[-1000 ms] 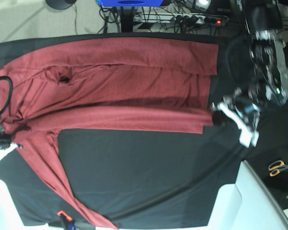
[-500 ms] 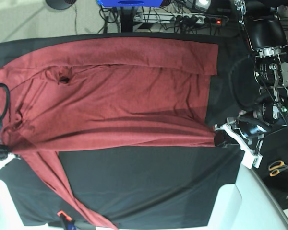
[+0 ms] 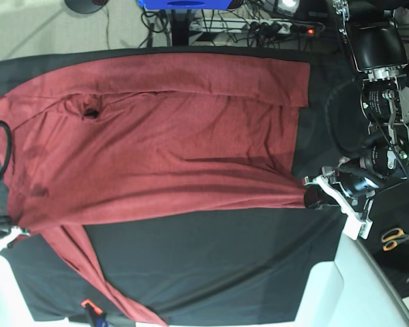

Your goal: Fold the T-shirt properly

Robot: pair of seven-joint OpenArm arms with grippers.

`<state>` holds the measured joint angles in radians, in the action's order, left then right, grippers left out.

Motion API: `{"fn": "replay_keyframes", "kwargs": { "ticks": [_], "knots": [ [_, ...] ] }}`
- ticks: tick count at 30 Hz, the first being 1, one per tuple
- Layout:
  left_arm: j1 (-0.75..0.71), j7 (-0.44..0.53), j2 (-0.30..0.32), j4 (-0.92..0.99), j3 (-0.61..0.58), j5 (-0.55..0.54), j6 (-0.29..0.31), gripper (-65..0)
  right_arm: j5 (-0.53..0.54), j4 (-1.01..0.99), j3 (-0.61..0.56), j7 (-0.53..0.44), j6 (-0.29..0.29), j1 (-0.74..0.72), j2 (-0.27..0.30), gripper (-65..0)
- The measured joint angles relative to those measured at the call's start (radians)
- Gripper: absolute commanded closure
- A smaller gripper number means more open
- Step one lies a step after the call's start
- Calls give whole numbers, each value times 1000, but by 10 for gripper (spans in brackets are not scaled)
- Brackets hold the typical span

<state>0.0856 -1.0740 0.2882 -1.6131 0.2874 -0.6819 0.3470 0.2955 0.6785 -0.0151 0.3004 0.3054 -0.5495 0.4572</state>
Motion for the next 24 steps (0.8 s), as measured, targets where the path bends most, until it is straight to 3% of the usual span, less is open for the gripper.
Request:
{"fn": "replay_keyframes", "kwargs": {
  "ticks": [10, 18, 24],
  "knots": [
    [1, -1, 6, -1, 66, 0, 0, 0, -3, -1, 2, 8, 0, 49, -43, 0],
    [-13, -1, 0, -2, 51, 0, 0, 0, -3, 1, 2, 51, -8, 47, -38, 0],
    [-3, -5, 6, -27, 63, 0, 0, 0, -8, 60, 136, 63, -8, 87, -58, 0]
  ]
}}
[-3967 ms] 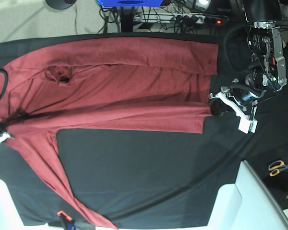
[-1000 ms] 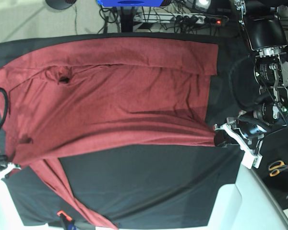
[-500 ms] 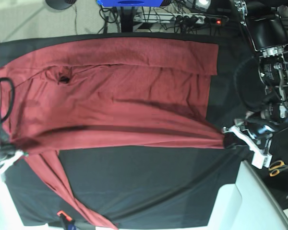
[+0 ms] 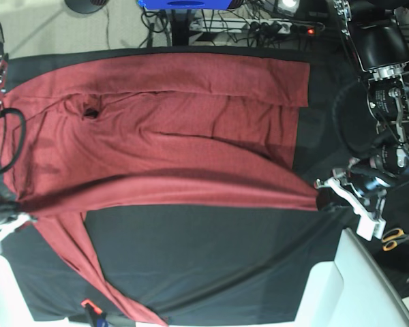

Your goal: Fold the T-shirt properly

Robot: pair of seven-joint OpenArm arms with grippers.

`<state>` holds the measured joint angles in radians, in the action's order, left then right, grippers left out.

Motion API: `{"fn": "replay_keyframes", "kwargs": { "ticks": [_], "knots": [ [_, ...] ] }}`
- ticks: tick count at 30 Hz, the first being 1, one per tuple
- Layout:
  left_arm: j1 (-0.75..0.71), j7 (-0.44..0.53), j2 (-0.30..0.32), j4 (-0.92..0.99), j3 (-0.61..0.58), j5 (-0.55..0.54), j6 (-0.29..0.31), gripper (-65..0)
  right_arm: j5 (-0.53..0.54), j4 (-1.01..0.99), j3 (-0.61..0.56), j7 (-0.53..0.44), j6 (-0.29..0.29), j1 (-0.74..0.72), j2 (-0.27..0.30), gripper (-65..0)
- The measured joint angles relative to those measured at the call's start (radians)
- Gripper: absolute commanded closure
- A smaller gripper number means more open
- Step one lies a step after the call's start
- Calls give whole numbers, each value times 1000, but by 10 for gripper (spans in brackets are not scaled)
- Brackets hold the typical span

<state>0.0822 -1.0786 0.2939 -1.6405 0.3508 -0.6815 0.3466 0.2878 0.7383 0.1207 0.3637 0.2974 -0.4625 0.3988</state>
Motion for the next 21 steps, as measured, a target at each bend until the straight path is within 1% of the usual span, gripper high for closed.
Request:
{"fn": "replay_keyframes", "kwargs": {
  "ticks": [2, 6, 9, 13, 21],
  "knots": [
    [3, 1, 11, -18, -6, -1, 0, 0, 1, 7, 0, -2, -2, -3, 0, 0],
    [3, 0, 12, -21, -7, 0, 0, 0, 1, 7, 0, 31, 6, -2, -13, 0],
    [-3, 0, 10, -20, -5, -1, 0, 0, 2, 7, 0, 30, 10, -2, -16, 0],
    [-7, 0, 11, -20, -1, 0, 0, 0, 1, 7, 5, 30, 86, -2, -12, 0],
    [-18, -3, 25, -20, -1, -1, 0, 0, 1, 15, 5, 32, 96, 14, -14, 0]
  ]
}}
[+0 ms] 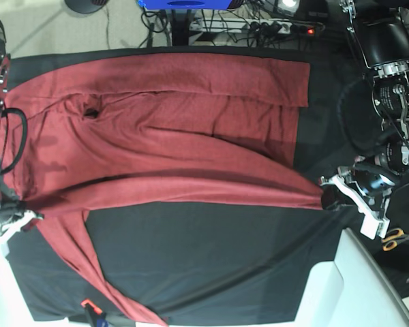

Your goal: Fold the T-shirt properly

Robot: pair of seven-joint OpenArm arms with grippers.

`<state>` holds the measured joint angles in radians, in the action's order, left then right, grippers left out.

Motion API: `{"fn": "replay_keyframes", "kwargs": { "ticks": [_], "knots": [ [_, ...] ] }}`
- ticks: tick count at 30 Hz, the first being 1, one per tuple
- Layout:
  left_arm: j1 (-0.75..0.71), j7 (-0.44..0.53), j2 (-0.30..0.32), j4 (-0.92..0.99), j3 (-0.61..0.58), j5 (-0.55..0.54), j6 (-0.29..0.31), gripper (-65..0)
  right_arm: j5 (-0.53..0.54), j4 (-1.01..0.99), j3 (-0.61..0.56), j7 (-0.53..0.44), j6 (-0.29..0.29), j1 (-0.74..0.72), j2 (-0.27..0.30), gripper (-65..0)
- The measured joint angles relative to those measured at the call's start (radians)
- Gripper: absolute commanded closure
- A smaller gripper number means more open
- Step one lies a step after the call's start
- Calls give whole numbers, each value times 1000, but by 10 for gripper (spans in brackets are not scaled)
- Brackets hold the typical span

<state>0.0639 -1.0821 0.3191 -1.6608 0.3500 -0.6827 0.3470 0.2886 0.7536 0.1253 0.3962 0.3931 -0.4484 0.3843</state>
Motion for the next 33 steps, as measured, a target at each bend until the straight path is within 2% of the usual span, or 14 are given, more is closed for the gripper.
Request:
{"fn": "replay_keyframes", "kwargs": {
  "ticks": [3, 6, 18, 25, 30, 33],
  "knots": [
    [0, 0, 0, 0, 0, 0, 0, 0, 0, 38, 0, 3, 1, 16, -11, 0],
    [0, 0, 0, 0, 0, 1, 0, 0, 1, 73, -1, 3, 37, 22, -35, 0],
    [0, 0, 0, 0, 0, 0, 0, 0, 0, 79, -1, 39, 35, 33, -83, 0],
    [0, 0, 0, 0, 0, 0, 0, 0, 0, 79, -1, 72, 34, 34, -80, 0],
    [0, 0, 0, 1, 0, 0, 0, 0, 0, 79, -3, 80, 36, 52, -125, 0],
    [0, 0, 0, 3, 0, 1, 0, 0, -1, 79, -5, 87, 34, 67, -129, 0]
  ]
}}
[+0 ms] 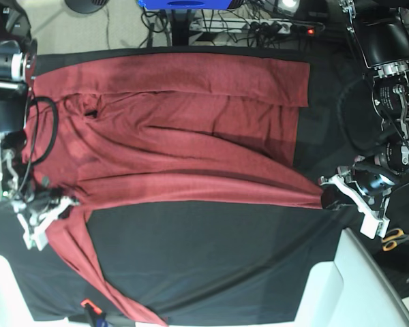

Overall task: Fold the T-shirt properly
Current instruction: 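Grasp the sleeve near the right gripper and pull it outward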

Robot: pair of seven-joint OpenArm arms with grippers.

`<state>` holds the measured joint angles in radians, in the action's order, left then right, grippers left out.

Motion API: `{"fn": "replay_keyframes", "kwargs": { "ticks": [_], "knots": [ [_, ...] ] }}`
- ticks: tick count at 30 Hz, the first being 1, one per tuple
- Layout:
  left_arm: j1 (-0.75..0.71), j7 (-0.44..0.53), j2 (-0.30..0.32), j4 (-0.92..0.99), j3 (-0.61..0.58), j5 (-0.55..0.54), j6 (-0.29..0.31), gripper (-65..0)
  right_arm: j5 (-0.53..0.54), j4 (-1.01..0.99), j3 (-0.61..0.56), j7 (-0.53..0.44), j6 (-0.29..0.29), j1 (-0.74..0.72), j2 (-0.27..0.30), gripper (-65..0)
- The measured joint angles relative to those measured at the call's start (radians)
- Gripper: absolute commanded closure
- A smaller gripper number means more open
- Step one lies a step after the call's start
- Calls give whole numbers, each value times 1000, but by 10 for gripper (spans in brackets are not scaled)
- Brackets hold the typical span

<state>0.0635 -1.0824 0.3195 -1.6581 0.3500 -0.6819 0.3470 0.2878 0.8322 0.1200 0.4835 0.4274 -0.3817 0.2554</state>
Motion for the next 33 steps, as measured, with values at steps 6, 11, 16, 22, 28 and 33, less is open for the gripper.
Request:
{"fn": "replay_keyframes", "kwargs": {
  "ticks": [6, 11, 16, 22, 28, 33],
  "knots": [
    [0, 0, 0, 0, 0, 0, 0, 0, -3, 0, 0, -6, 0, 7, -15, -108],
    [0, 0, -1, 0, 0, 0, 0, 0, -8, 25, 1, 99, -3, -5, -12, -300],
    [0, 0, 0, 2, 0, 0, 0, 0, 5, 150, 5, 81, 0, -30, 34, -299],
    [-9, 0, 0, 2, 0, 0, -1, 0, -61, -34, 1, 89, -5, -119, 140, -306],
    [-16, 0, -1, 2, 0, 1, 0, 0, -378, -229, 0, -10, 22, -171, 123, -302],
    [-16, 0, -1, 2, 0, 1, 0, 0, -515, -233, 0, -25, 138, -172, 106, -300]
  ]
}}
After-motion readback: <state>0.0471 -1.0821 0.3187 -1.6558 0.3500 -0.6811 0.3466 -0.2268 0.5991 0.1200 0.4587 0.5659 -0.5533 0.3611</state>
